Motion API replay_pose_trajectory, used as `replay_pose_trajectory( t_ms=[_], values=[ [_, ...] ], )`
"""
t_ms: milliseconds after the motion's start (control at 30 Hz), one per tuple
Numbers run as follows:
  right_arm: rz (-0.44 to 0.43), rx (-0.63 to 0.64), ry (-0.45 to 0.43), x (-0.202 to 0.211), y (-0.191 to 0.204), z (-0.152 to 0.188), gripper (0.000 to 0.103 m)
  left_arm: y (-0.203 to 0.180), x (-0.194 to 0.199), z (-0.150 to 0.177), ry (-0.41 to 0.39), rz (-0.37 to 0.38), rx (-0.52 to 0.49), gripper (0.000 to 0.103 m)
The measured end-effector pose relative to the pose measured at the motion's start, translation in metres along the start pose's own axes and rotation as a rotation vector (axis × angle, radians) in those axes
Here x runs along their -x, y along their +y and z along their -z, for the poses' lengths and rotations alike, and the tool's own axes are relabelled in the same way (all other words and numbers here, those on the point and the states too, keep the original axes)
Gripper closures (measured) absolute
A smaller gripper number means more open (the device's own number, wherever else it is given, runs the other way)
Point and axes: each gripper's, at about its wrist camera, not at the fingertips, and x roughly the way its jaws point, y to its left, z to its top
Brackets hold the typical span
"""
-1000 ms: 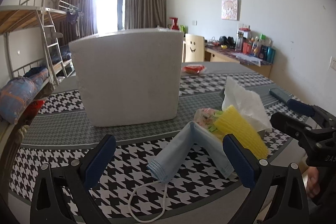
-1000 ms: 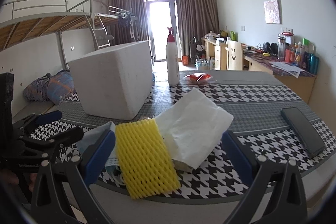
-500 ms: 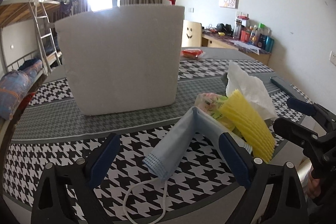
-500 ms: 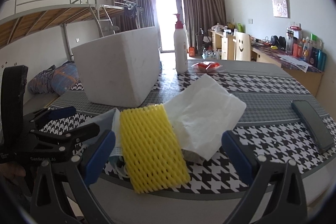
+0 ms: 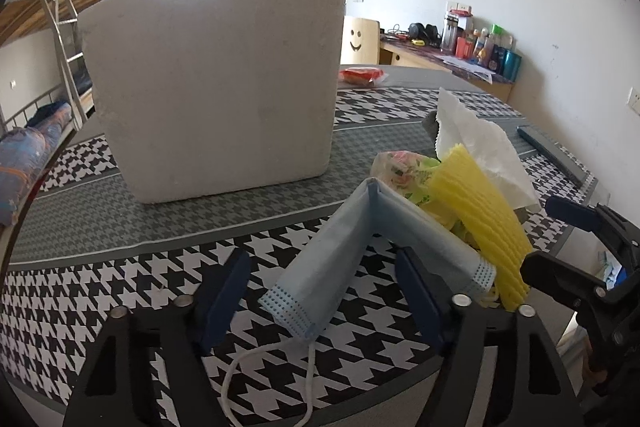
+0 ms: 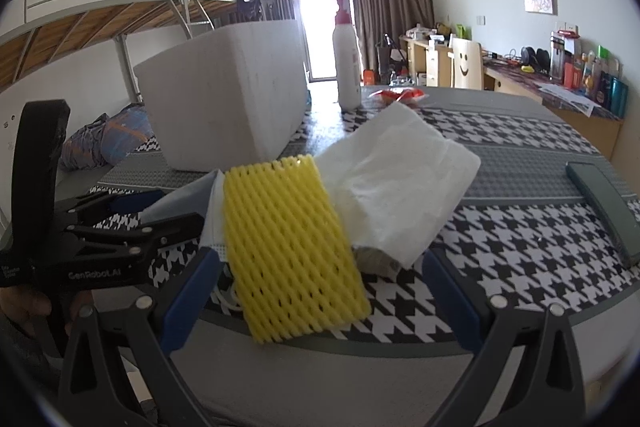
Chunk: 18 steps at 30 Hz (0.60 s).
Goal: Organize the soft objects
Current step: 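Move the left tool to the blue mask while the right tool approaches the yellow foam net, then close the left tool on the blue mask while the right tool grasps the yellow foam net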
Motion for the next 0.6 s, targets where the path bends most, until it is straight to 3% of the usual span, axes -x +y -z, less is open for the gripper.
replay_pose_trajectory(
  t_ms=[500,600],
  values=[
    [-0.016,0.007,0.028,-0.0069,0.0036,0.0044,0.001,-0.0037,-0.0047,0.001,0.031,0.027,-0.021,0.081],
    [-0.015,0.007,0.029,-0.0069,0.0038,0.0045,0.001,-0.0007,-0.0028,0.0019,0.026,0.033,-0.013,0.086]
  ],
)
